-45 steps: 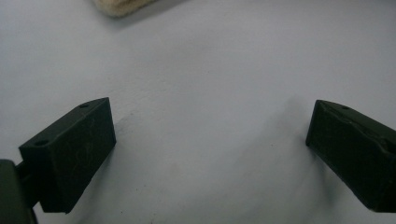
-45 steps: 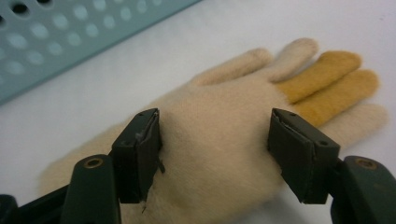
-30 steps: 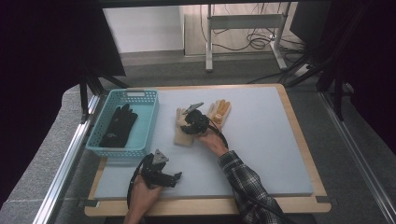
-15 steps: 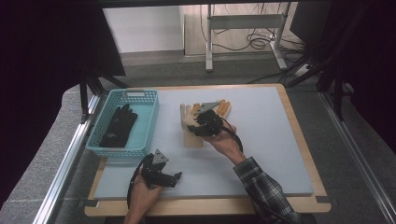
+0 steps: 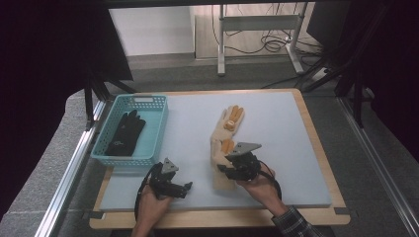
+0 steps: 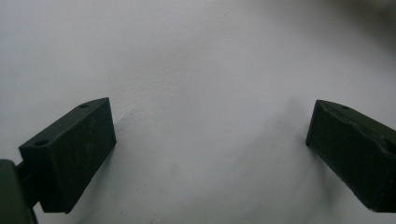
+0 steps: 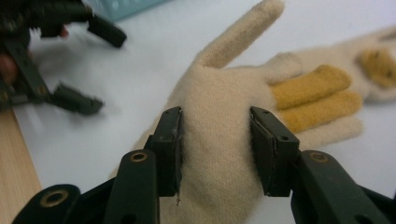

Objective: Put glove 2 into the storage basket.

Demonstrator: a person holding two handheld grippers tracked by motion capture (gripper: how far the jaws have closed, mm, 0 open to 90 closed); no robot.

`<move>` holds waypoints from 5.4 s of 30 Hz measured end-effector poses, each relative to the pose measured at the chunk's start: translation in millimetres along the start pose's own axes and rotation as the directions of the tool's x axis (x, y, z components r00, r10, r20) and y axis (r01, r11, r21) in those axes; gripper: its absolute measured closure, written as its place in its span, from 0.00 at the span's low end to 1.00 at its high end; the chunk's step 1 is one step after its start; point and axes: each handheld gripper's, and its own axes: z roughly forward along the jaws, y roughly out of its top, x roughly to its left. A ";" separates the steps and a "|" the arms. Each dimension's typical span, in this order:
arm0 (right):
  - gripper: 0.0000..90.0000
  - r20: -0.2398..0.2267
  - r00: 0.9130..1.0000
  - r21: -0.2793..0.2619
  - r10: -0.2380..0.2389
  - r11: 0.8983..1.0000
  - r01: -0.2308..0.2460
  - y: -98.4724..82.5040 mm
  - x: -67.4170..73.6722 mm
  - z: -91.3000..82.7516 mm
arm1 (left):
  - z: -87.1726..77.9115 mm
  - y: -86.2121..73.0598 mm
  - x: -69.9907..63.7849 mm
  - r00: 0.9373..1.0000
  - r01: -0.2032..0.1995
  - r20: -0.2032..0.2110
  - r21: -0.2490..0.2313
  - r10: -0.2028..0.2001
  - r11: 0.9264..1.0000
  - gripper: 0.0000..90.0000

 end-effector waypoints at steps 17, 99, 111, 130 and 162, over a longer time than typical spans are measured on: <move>0.50 0.016 0.995 -0.027 0.103 0.994 -0.103 -8.2 -55.7 6.0 | -0.1 0.0 0.2 1.000 -0.003 0.000 0.002 0.003 1.000 0.02; 0.62 -0.167 0.986 -0.029 -0.007 1.000 0.002 -26.9 -13.7 -6.3 | 0.0 -0.2 0.0 1.000 -0.001 -0.001 -0.002 0.001 1.000 0.02; 0.52 -0.128 0.991 -0.038 0.049 0.998 -0.055 -30.2 -35.9 -36.1 | 0.0 -0.1 0.0 1.000 -0.001 -0.001 -0.001 0.001 1.000 0.02; 0.98 -0.216 0.976 0.063 0.009 0.998 0.005 -73.0 -7.0 -13.9 | -10.1 -6.5 3.1 1.000 -0.023 -0.010 0.018 0.023 1.000 0.03; 0.93 -0.152 0.988 0.008 -0.021 1.000 0.022 -31.0 11.1 43.2 | -11.8 -12.8 14.8 1.000 0.004 -0.012 0.009 -0.004 1.000 0.00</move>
